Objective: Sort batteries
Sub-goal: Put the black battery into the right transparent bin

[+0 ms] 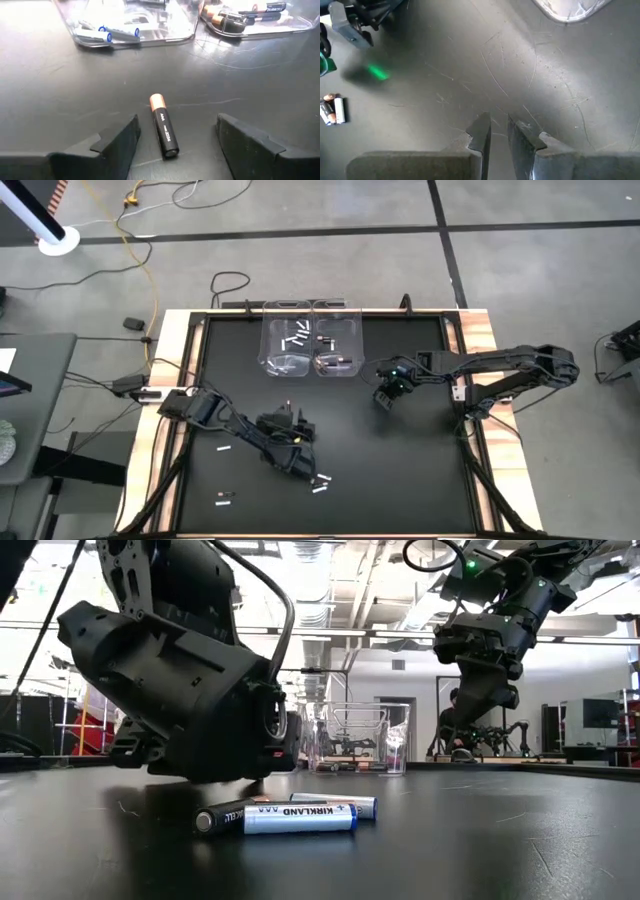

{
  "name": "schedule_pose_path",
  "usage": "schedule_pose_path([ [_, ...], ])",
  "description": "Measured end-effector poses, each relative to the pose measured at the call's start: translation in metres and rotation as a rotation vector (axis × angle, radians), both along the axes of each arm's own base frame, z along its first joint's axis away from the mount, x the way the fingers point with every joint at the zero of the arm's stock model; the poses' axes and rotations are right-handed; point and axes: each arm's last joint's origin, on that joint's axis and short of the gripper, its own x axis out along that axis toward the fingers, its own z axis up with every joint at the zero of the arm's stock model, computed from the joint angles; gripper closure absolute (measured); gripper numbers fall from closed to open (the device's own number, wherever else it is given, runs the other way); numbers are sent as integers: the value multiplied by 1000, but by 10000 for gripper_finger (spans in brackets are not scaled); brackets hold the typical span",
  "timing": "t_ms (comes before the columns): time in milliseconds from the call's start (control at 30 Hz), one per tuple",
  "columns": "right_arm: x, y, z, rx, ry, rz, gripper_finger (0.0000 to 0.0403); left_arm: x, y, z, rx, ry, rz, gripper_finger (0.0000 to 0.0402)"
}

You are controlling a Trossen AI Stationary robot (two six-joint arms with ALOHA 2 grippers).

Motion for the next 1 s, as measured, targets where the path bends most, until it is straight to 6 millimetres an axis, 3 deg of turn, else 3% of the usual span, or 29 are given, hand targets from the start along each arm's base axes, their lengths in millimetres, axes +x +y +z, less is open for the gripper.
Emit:
schedule_pose_path([
  [367,0,1,0,5,3,-5,321,0,5,-2,16,48,-20,272],
  [667,1,12,0,4,3,48,321,2,2,-4,-4,35,-35,361],
  [1000,2,26,0,3,4,111,321,3,-4,9,-73,20,-36,371],
])
